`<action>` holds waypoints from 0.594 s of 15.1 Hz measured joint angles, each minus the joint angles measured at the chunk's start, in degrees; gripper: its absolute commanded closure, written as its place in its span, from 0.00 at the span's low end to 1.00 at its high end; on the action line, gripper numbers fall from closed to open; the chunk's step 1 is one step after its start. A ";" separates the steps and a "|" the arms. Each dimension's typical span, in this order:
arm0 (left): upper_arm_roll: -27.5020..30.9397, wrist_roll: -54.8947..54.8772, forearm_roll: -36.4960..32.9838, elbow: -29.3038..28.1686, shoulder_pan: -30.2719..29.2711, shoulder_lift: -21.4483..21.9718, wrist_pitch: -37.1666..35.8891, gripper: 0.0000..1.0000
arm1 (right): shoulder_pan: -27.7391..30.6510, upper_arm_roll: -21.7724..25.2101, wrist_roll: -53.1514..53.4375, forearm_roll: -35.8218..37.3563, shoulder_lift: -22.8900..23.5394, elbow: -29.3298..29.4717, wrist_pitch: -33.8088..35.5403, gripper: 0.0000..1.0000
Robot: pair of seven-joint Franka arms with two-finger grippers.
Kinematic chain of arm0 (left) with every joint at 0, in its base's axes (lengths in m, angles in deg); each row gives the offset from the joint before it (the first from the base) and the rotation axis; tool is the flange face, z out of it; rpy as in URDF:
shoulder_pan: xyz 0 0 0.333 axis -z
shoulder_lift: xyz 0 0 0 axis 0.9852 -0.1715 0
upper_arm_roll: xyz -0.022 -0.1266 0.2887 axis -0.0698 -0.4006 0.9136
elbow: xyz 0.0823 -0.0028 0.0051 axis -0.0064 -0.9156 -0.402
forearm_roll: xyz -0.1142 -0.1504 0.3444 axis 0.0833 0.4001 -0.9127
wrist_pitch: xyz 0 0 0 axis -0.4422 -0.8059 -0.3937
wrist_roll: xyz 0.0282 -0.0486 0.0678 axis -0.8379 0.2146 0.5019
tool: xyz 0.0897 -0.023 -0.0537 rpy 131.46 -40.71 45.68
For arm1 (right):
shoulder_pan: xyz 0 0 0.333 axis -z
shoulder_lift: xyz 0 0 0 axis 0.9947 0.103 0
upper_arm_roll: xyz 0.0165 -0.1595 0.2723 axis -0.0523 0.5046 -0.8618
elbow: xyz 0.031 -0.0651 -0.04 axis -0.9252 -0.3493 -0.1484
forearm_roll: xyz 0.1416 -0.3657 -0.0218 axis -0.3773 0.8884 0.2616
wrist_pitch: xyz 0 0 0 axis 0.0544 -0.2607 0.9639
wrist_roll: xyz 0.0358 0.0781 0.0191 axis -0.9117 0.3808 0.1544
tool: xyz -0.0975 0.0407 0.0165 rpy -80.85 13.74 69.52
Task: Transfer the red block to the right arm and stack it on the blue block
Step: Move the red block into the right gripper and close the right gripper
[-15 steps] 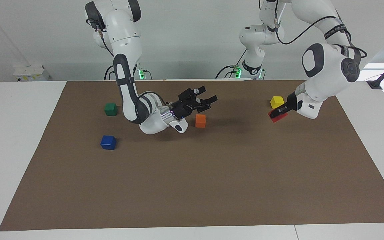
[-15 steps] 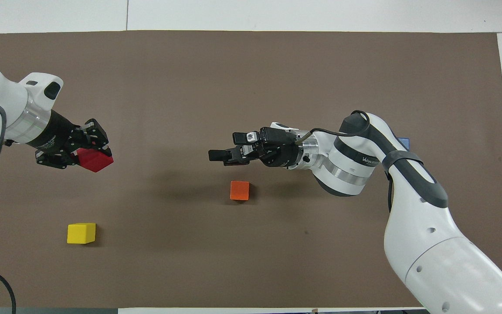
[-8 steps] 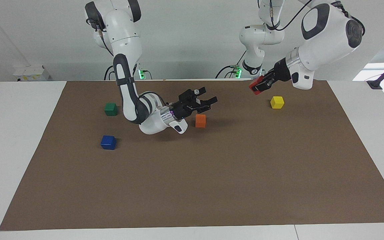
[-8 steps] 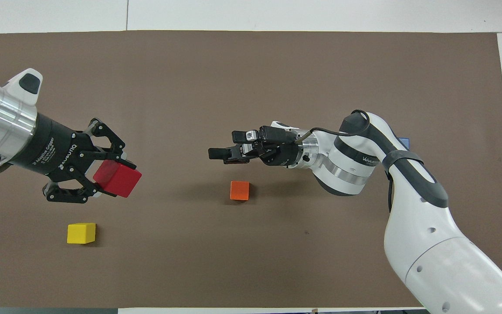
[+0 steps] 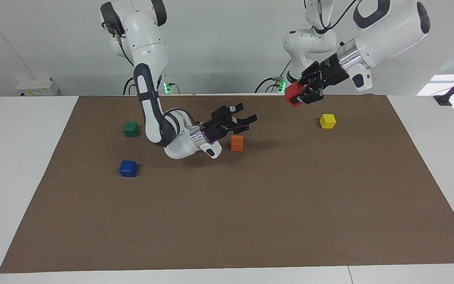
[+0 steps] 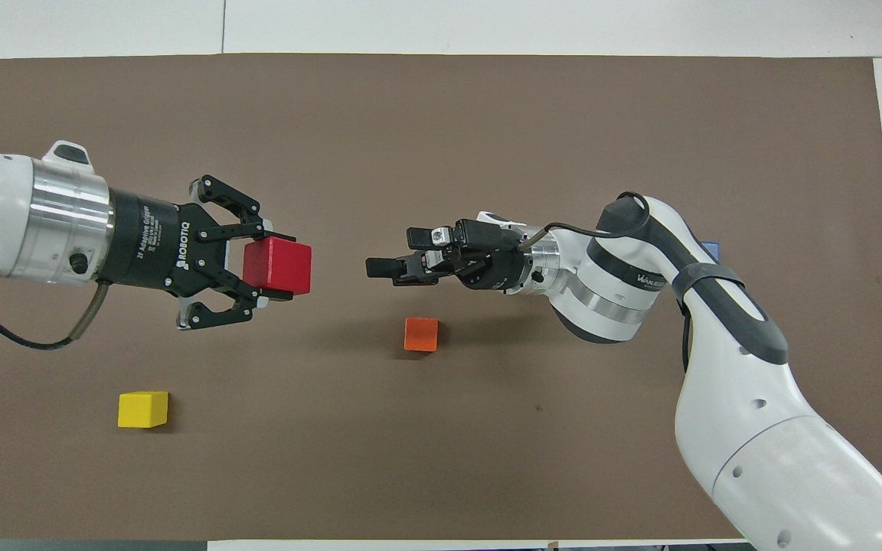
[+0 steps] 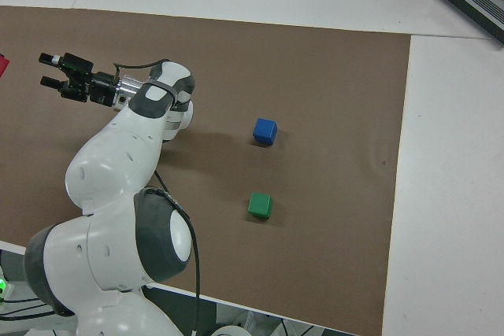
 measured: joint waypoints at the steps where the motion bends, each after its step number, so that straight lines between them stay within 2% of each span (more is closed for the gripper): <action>1: -0.07 0.53 2.69 -1.80 0.47 0.94 1.08 1.00 | 0.00 0.00 0.00 0.00 0.00 0.01 -0.06 0.00; 3: -0.03 1.52 6.28 -3.93 0.61 2.65 2.11 1.00 | 0.00 0.00 0.00 0.00 0.02 0.01 -0.32 0.00; 6: -0.03 2.65 7.82 -4.94 1.15 3.85 3.85 1.00 | 0.00 0.00 0.00 0.00 0.02 0.01 -0.66 0.00; 9: -0.09 5.18 9.92 -7.53 5.00 4.21 11.82 1.00 | 0.00 0.00 0.00 0.00 0.02 0.01 -1.00 0.00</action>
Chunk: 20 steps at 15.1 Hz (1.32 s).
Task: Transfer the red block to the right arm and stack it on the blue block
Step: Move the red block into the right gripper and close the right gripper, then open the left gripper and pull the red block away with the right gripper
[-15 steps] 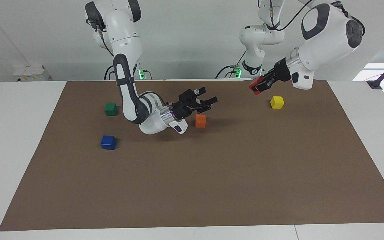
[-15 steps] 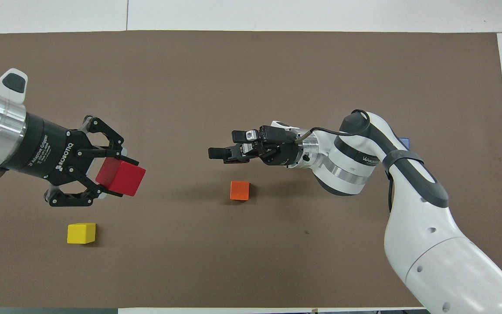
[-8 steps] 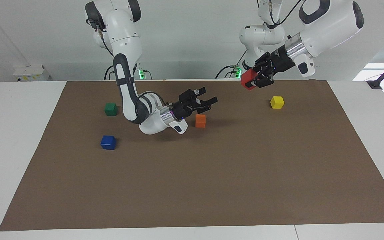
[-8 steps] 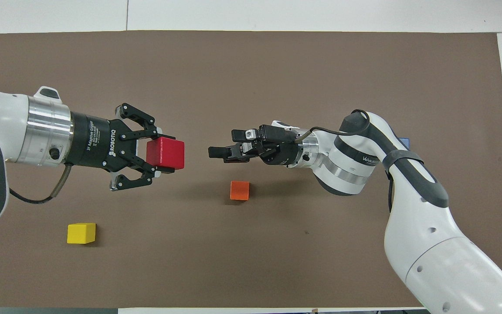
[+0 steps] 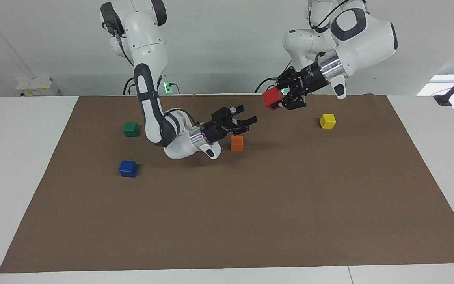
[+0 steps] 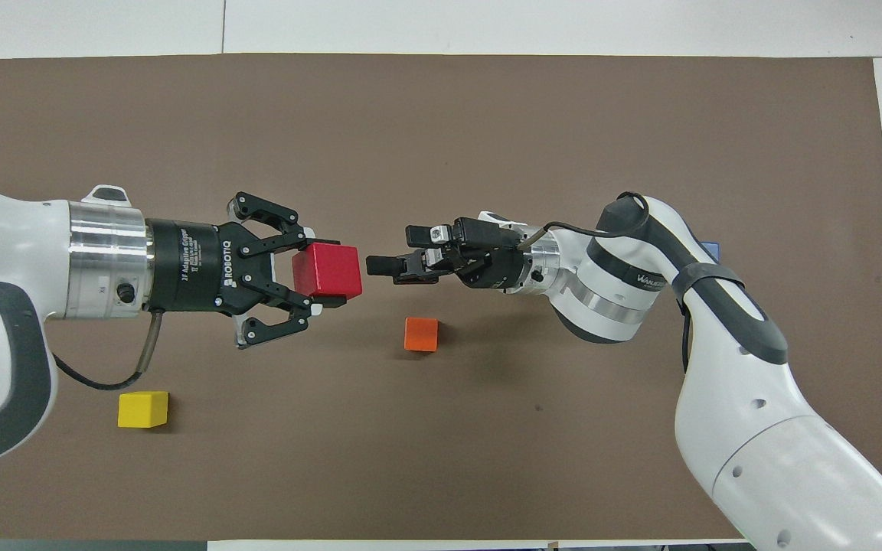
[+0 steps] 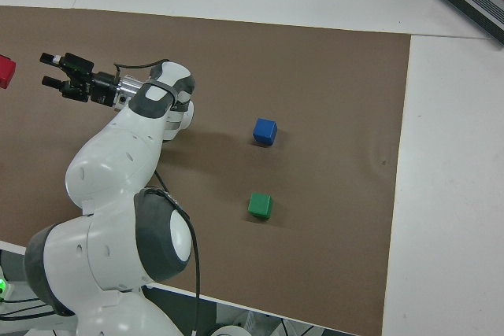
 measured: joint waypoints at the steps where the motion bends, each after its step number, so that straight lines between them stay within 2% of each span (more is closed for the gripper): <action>1: -0.04 1.38 0.55 -0.83 1.61 0.05 2.91 1.00 | 0.00 0.00 0.00 0.00 0.00 0.00 -0.17 0.00; 3: -0.11 3.93 0.83 -1.81 3.95 0.09 7.46 1.00 | -0.01 0.00 0.00 0.00 0.00 0.00 -0.51 0.00; 7: -0.12 7.01 0.84 -3.17 4.99 0.14 12.51 1.00 | -0.02 0.00 0.00 0.00 0.00 0.01 -0.65 0.00; 10: -0.10 9.79 0.86 -4.89 8.31 0.12 19.91 1.00 | -0.03 0.00 0.00 0.00 0.00 0.01 -0.98 0.01; 11: -0.15 10.46 0.88 -5.37 9.38 0.10 21.48 1.00 | -0.03 0.00 0.00 0.00 0.00 0.03 -1.22 0.09; 12: -0.15 10.77 0.91 -5.65 9.97 0.10 22.27 1.00 | -0.03 0.00 0.00 0.00 0.00 0.03 -1.32 0.24; 13: -0.16 10.89 0.92 -5.81 10.11 0.10 22.52 1.00 | -0.03 0.00 0.00 0.00 0.01 0.03 -1.38 0.46; 14: -0.10 10.91 0.93 -5.88 10.11 0.08 22.59 1.00 | -0.05 0.00 0.00 0.00 0.01 0.03 -1.49 0.77; 15: 0.00 10.92 0.93 -5.92 10.11 0.03 22.63 1.00 | -0.14 0.00 0.00 0.00 0.00 0.03 -1.90 1.00; 20: 0.22 10.69 1.46 -6.19 10.10 -0.07 23.12 1.00 | -0.34 -0.03 0.51 -0.44 0.00 0.16 -2.93 1.00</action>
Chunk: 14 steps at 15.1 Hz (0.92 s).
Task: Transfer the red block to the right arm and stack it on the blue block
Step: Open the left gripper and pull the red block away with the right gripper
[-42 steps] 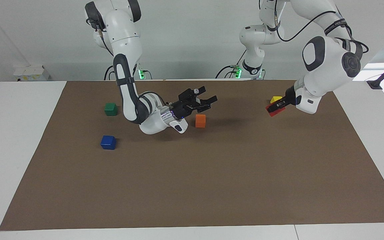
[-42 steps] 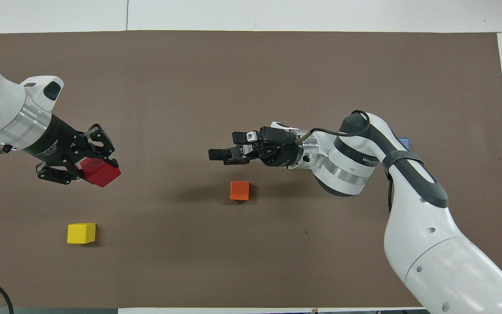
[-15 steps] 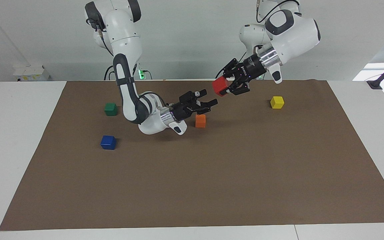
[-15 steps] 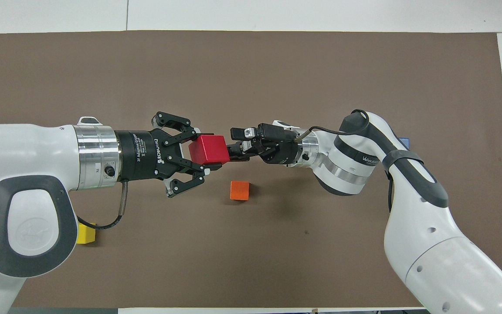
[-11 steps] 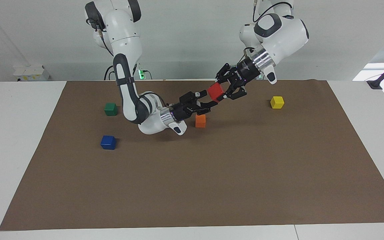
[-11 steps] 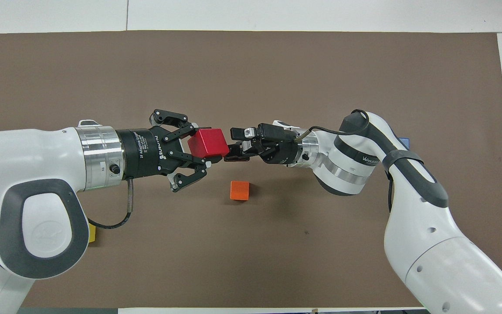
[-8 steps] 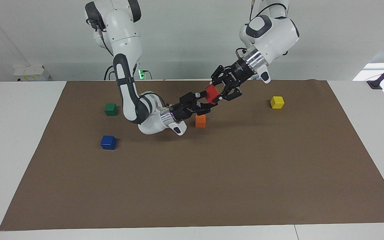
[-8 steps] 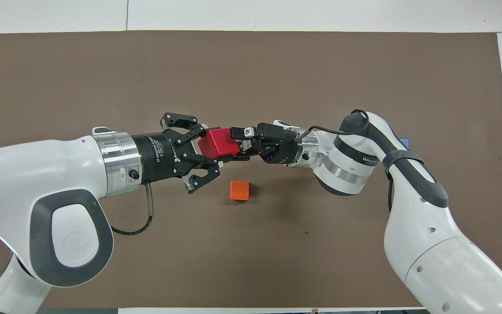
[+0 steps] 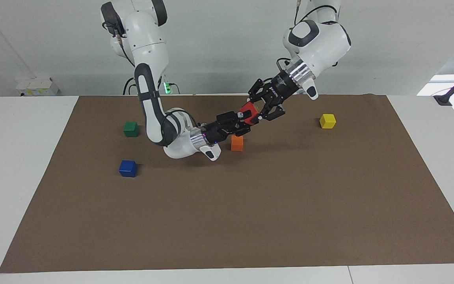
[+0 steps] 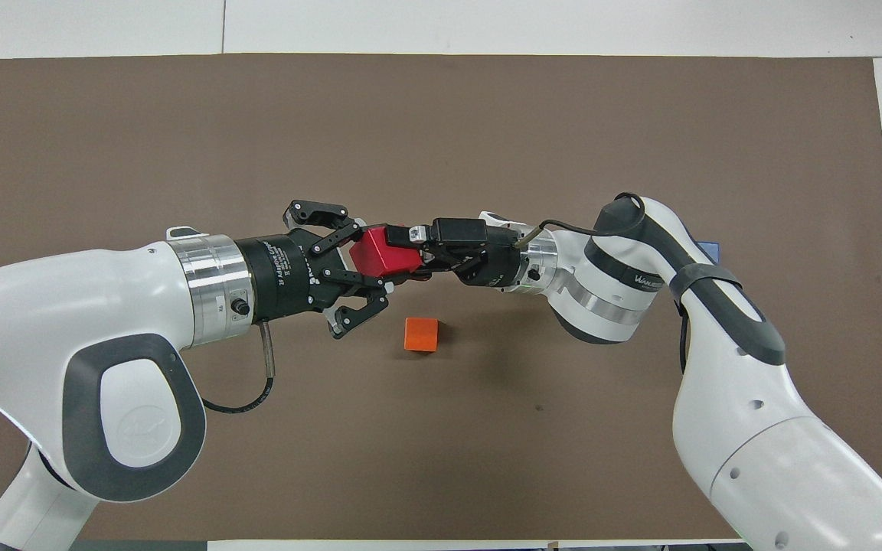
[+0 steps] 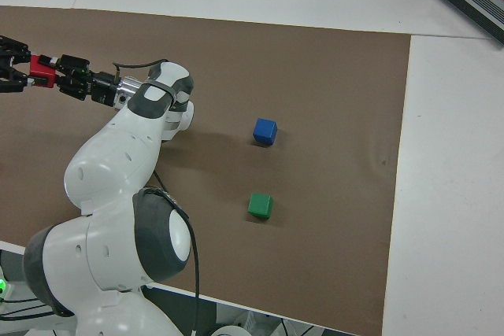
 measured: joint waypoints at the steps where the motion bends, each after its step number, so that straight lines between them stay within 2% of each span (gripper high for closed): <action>1: -0.01 0.00 0.05 -0.01 0.01 -0.01 0.11 1.00 | 0.00 0.00 0.02 0.00 0.00 0.05 -0.06 1.00; 2: -0.01 -0.03 0.06 -0.01 0.05 -0.01 0.20 1.00 | 0.01 0.00 0.02 0.00 0.00 0.07 -0.08 1.00; 3: -0.01 -0.07 0.06 -0.01 0.07 -0.01 0.26 0.68 | 0.01 0.01 0.02 0.00 0.00 0.09 -0.09 1.00; 4: 0.00 -0.09 0.06 -0.01 0.08 0.00 0.32 0.01 | 0.01 0.00 0.05 0.00 0.00 0.14 -0.14 1.00; 7: 0.33 -0.03 0.07 0.08 -0.09 0.03 0.73 0.00 | -0.04 0.02 2.01 0.56 -0.75 0.71 -3.64 1.00; 9: 0.73 -0.07 0.05 0.34 -1.97 0.34 0.25 0.00 | 0.63 0.15 6.67 4.05 -2.94 1.40 -8.06 1.00; 11: 0.86 -1.03 -2.84 0.68 -5.11 1.34 -1.72 0.00 | 2.71 0.33 13.02 10.54 -6.34 2.41 -12.42 1.00; 14: 1.34 -6.89 -12.36 2.19 -8.91 2.07 -5.89 0.00 | 7.54 0.52 25.25 22.78 -12.58 3.67 -15.89 1.00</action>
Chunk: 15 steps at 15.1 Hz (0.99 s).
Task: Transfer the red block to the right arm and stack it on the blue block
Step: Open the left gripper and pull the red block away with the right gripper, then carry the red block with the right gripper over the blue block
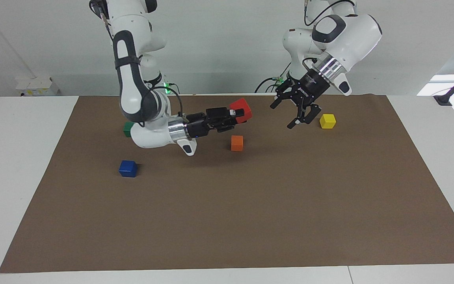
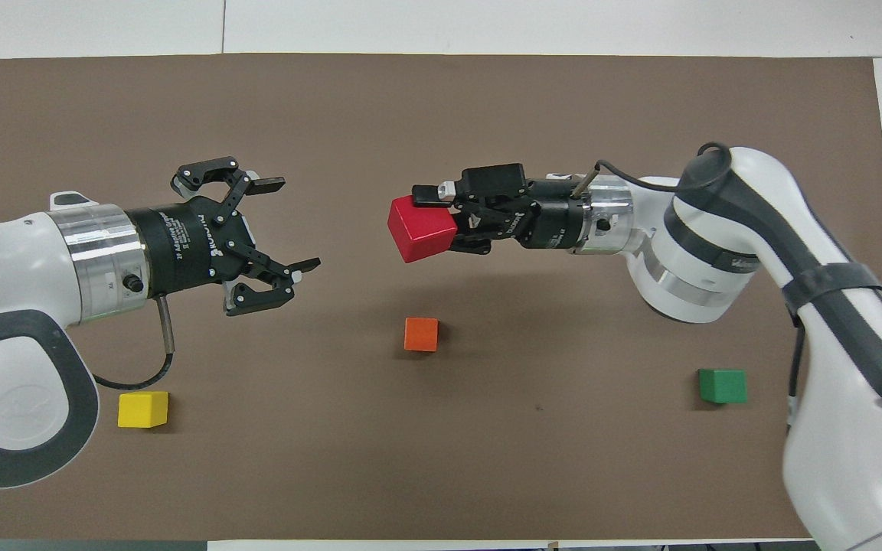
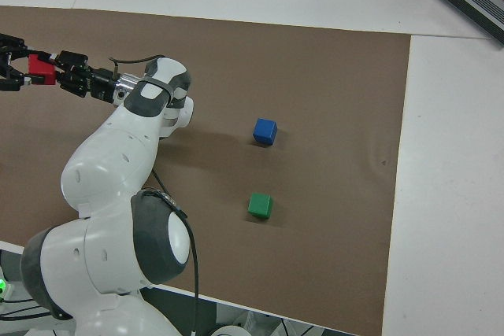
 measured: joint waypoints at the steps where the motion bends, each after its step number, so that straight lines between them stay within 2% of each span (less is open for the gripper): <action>1: 0.01 -3.12 -3.17 0.25 -0.93 0.00 -0.51 0.00 | 1.70 0.07 4.57 5.53 -1.86 0.99 -0.85 1.00; 4: 0.16 -14.31 -9.80 0.31 -5.46 -0.03 -3.76 0.00 | 6.73 0.28 15.01 23.96 -5.66 5.43 -1.68 1.00; 7: 0.52 -27.74 -12.58 1.17 -12.91 -0.04 -8.76 0.00 | 10.74 0.37 17.09 41.64 -6.15 9.50 -1.61 1.00; 8: 0.60 -32.39 -15.73 1.87 -14.29 -0.10 -10.19 0.00 | 11.57 0.41 17.12 47.51 -6.05 10.96 -1.62 1.00; 11: 0.19 -43.05 -28.31 5.38 -14.64 -1.20 -15.21 0.00 | 11.99 0.40 17.90 67.30 -5.89 15.67 -2.21 1.00; 15: -0.33 -66.36 -39.66 13.58 -14.51 -5.17 -29.12 0.00 | 11.11 0.25 19.03 90.00 -5.77 18.26 -3.91 1.00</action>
